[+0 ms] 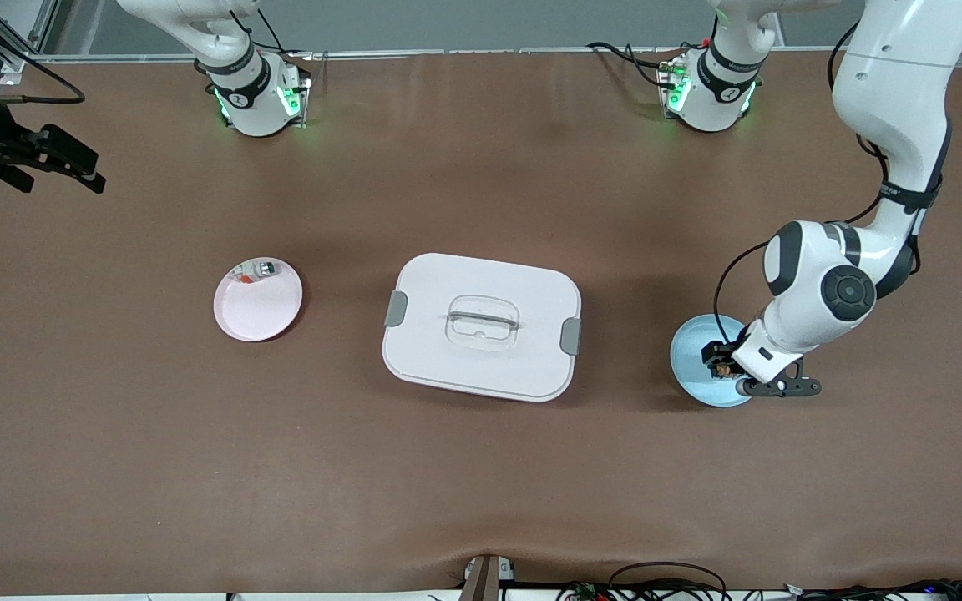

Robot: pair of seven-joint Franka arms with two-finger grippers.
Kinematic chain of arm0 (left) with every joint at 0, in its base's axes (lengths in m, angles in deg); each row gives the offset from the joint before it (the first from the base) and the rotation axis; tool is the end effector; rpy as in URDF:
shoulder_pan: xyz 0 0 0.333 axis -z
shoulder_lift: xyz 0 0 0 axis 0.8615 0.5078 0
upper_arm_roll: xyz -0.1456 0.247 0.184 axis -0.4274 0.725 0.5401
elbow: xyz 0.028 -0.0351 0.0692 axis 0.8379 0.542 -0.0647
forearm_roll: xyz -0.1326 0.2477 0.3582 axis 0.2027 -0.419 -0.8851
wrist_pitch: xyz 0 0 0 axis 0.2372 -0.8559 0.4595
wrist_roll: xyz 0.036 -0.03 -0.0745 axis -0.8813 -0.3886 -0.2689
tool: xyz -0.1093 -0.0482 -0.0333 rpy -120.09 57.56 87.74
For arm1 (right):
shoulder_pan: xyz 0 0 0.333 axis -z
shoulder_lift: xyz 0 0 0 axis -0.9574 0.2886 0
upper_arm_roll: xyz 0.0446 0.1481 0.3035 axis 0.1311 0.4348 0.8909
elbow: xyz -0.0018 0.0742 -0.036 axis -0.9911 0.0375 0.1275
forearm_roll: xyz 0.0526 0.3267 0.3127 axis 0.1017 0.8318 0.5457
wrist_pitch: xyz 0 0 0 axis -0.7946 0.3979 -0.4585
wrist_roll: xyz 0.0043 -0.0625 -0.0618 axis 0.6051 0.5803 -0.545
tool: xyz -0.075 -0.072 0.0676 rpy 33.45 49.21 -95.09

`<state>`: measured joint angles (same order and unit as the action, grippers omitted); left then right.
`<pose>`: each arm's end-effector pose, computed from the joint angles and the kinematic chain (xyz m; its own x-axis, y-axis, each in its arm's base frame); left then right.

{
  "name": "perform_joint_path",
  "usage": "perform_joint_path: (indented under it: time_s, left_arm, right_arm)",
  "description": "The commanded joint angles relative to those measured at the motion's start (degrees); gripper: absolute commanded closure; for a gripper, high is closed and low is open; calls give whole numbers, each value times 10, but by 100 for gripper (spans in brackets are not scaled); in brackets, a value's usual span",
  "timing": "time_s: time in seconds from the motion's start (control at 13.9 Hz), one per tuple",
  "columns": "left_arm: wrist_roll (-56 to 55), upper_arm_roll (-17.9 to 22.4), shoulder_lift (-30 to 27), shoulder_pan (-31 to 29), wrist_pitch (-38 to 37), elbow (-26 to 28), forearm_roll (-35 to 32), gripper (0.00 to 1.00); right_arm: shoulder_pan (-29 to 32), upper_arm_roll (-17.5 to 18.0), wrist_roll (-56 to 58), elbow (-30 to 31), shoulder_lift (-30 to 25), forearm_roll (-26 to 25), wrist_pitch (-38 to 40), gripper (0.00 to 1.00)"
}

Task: Transfer orange switch to right arm and place
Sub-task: 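Lift the switch with the left gripper and carry it above the box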

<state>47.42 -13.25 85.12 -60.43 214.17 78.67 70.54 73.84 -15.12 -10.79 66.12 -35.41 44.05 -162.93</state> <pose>0.6857 -0.0909 0.2107 0.9996 0.0241 0.0128 0.0234 -0.9986 0.0467 0.5625 0.0112 0.6525 0.9989 -0.0421 -0.0202 -0.0427 -0.9985 -0.0330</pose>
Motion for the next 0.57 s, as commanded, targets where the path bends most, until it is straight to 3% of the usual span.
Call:
perform_joint_path:
  time_s: [0.0, 0.29, 0.5]
  left_arm:
    - [-22, -20, -30, -2, -92, -40, 43, 100]
    - [-74, -43, -56, 0, -210, -91, 120, 100]
    - [-197, -88, -64, 1, -249, -125, 152, 100]
  right_arm:
    - [8, 3, -1, -4, 1, 4, 5, 0]
    - [8, 2, 0, -5, 4, 4, 1, 0]
    - [21, 2, 1, -5, 5, 6, 5, 0]
